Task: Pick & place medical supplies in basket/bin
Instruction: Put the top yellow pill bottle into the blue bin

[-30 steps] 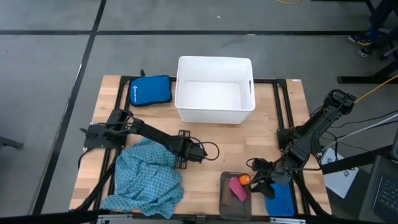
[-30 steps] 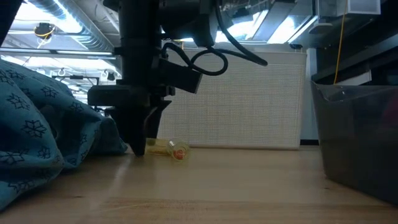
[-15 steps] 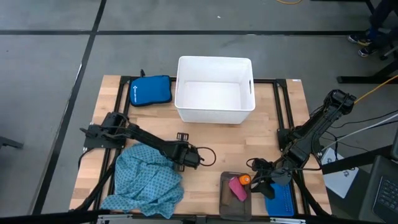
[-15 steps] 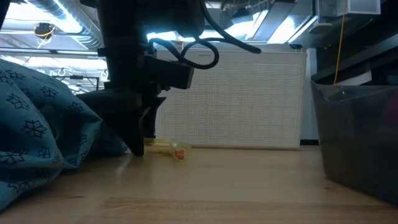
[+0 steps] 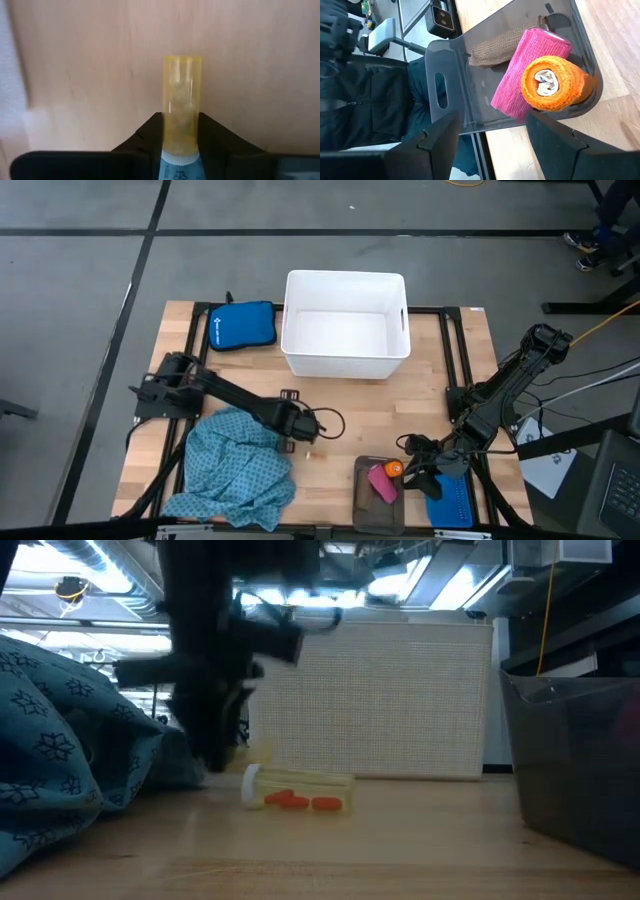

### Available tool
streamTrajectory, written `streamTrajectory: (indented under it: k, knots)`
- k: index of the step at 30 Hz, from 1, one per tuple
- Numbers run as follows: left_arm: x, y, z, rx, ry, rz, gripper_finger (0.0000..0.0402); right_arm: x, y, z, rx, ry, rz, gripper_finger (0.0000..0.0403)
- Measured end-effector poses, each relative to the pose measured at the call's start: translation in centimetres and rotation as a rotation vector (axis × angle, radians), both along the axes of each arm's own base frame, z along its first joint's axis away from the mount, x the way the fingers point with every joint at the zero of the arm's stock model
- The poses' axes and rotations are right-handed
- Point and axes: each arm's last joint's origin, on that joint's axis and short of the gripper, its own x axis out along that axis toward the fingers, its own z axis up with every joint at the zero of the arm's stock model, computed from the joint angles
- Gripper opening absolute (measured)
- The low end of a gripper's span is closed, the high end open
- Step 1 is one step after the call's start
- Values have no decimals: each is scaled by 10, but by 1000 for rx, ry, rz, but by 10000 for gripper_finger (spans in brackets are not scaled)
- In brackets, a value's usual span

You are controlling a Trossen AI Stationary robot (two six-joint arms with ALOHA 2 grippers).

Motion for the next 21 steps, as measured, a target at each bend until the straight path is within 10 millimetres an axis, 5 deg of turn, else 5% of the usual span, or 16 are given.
streamTrajectory:
  k: [8,21]
  knots:
    - [-7,1,31,-21,-98,-8,102,1,0,1,-36,-54,11,231]
    - [-4,-2,73,-84,-248,-74,99,15,3,21,-282,-497,-6,231]
